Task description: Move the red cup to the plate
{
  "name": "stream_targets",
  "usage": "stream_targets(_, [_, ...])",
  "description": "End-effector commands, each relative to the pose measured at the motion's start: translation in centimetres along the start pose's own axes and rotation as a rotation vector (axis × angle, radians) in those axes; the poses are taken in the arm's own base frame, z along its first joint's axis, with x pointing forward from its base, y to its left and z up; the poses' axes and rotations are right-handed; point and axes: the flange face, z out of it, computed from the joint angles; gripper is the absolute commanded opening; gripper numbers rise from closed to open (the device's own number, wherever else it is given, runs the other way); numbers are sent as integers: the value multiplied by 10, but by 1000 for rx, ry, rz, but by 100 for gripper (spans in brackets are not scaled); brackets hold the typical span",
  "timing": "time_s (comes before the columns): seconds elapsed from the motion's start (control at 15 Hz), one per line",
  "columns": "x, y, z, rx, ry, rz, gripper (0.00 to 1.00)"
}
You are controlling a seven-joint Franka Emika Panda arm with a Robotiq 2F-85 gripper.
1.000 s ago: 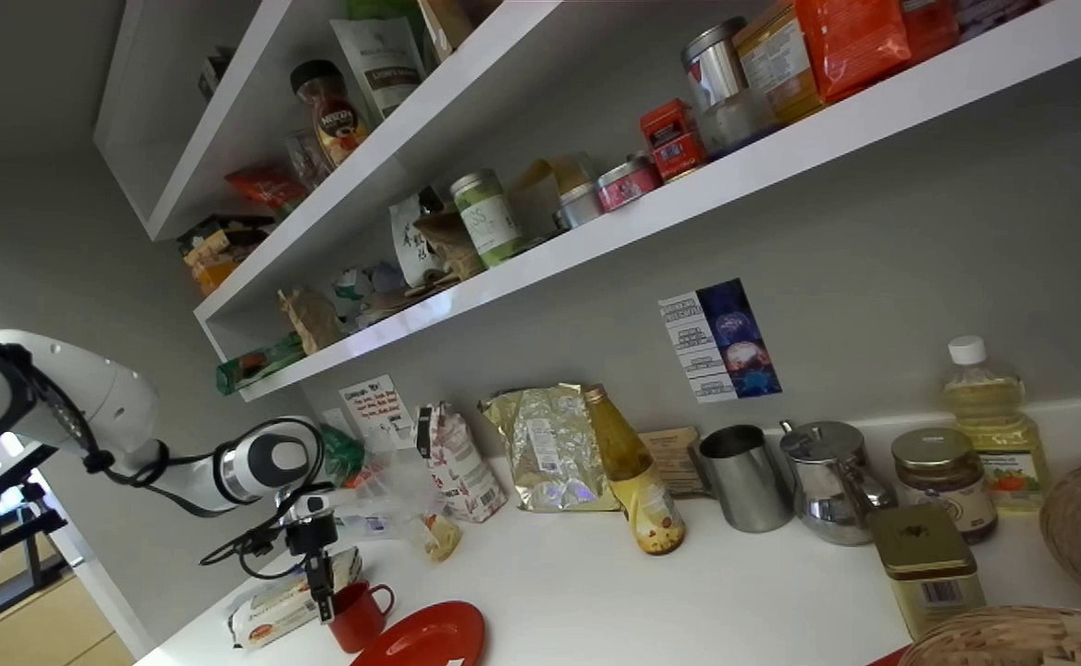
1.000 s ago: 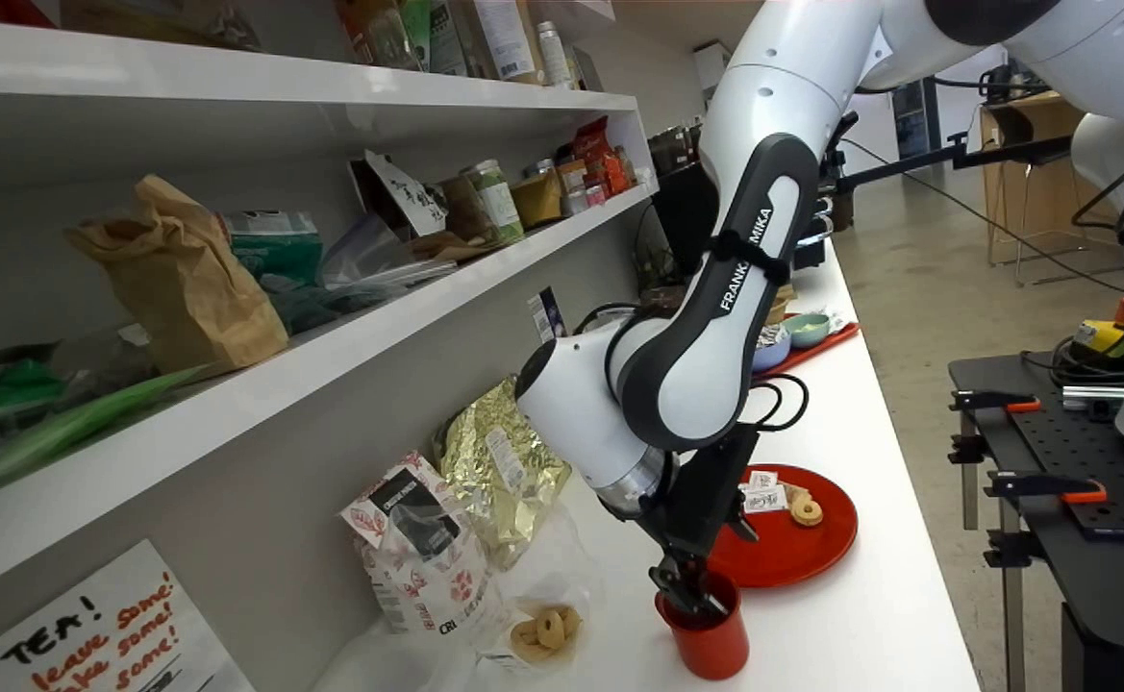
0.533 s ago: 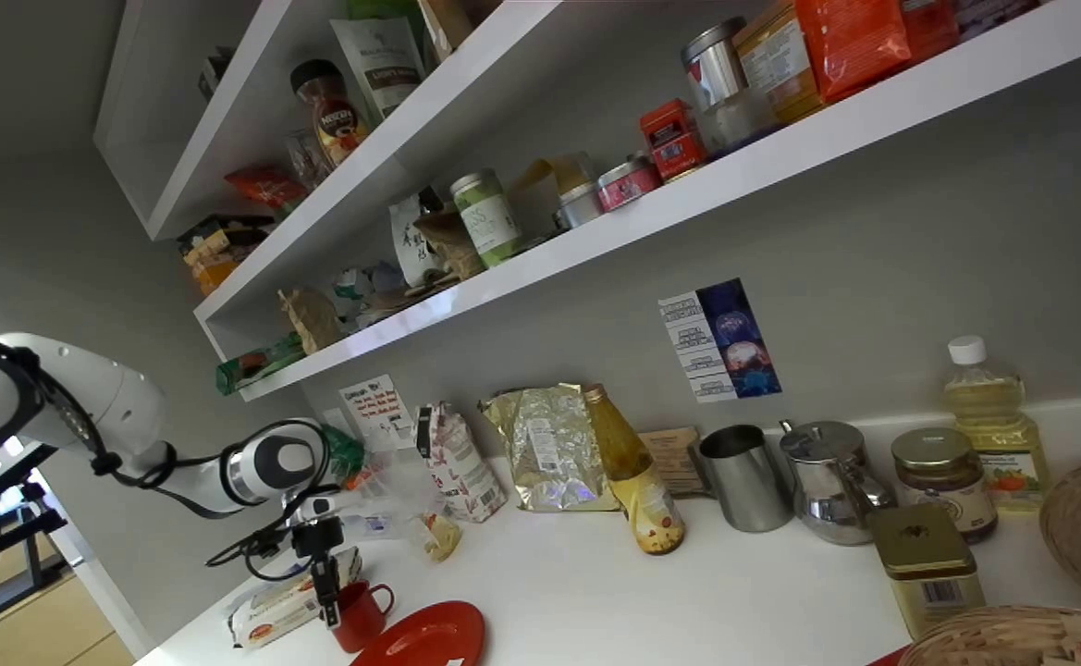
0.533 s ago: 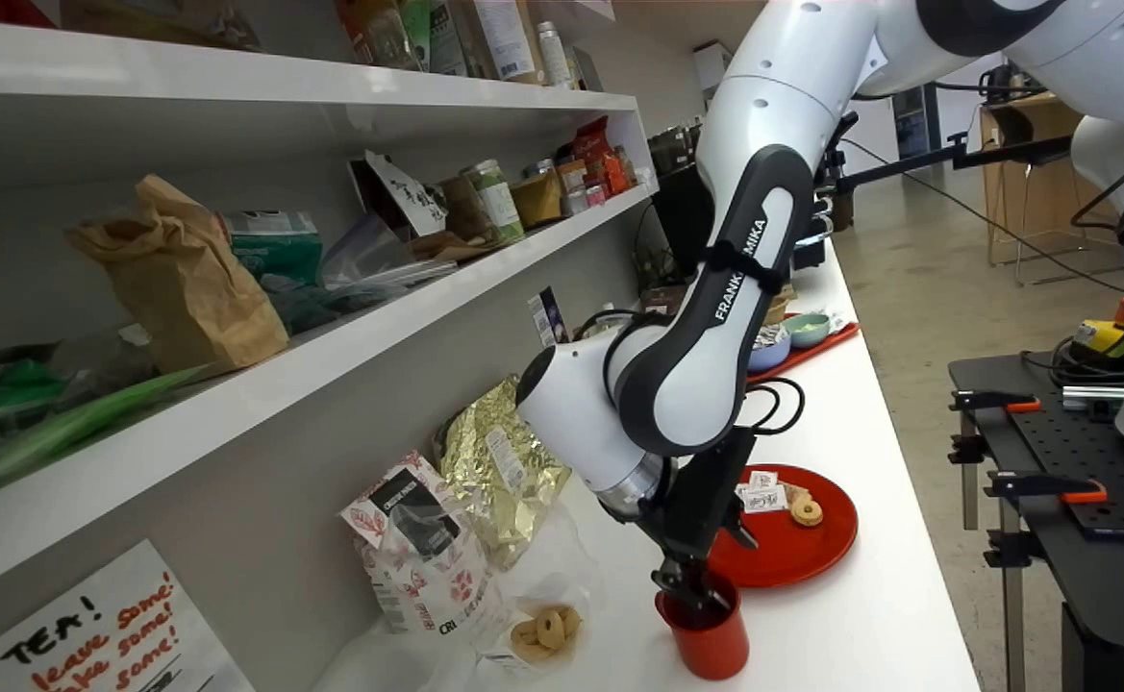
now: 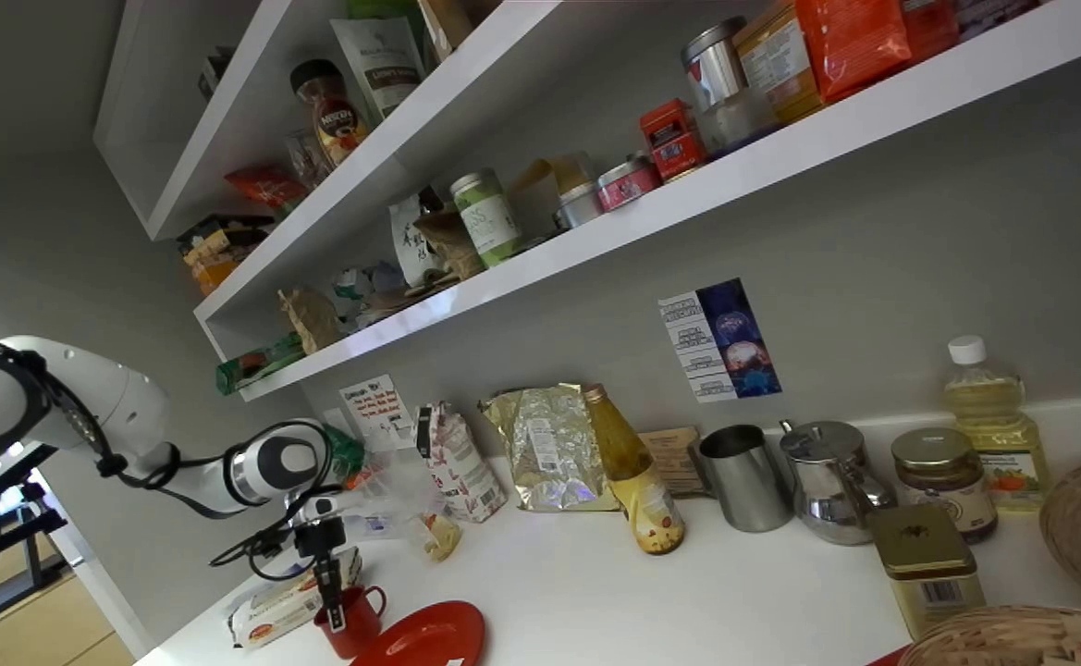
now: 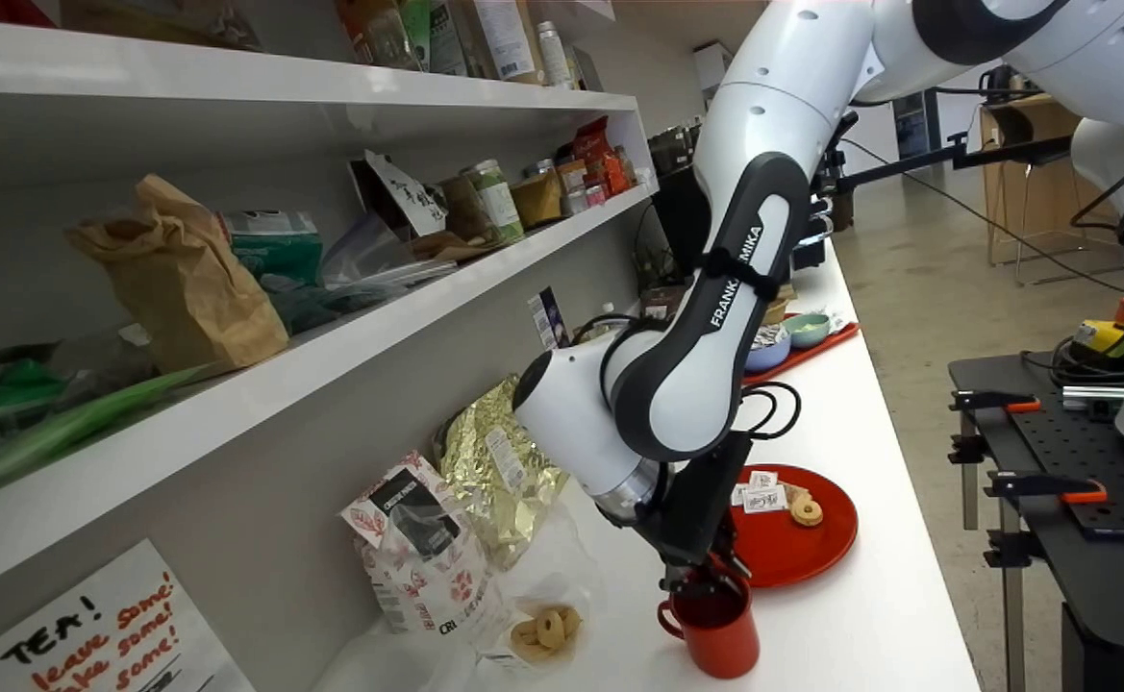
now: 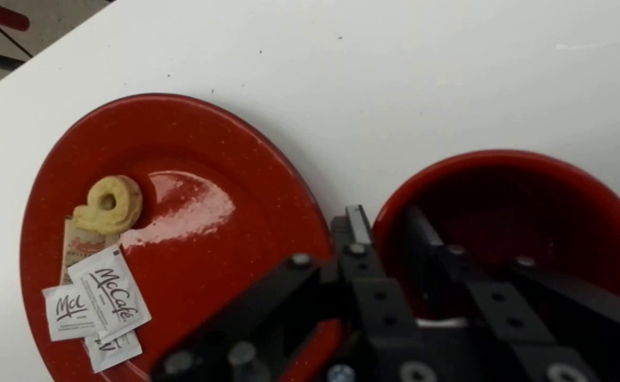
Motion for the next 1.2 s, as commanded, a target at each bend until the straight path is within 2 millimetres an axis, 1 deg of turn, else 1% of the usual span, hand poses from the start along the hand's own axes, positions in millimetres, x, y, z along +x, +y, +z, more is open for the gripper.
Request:
stream_targets(0.0, [2, -4, -5, -15, -1, 9, 7])
stream_targets(0.13, [1, -5, -12, -8, 3, 9, 10])
stream_targets(0.4, [0, -4, -22, 6, 14, 8, 11])
stream_targets(0.53, [1, 0, -29, 15, 25, 11, 11])
stream_targets(0.6, [2, 4, -33, 19, 31, 14, 11])
stream_targets(0.8, [11, 19, -52, 44, 52, 40, 3])
stream_targets(1.0, [21, 39, -71, 67, 74, 71, 3])
stream_targets(1.13, [27, 50, -80, 79, 82, 90, 3])
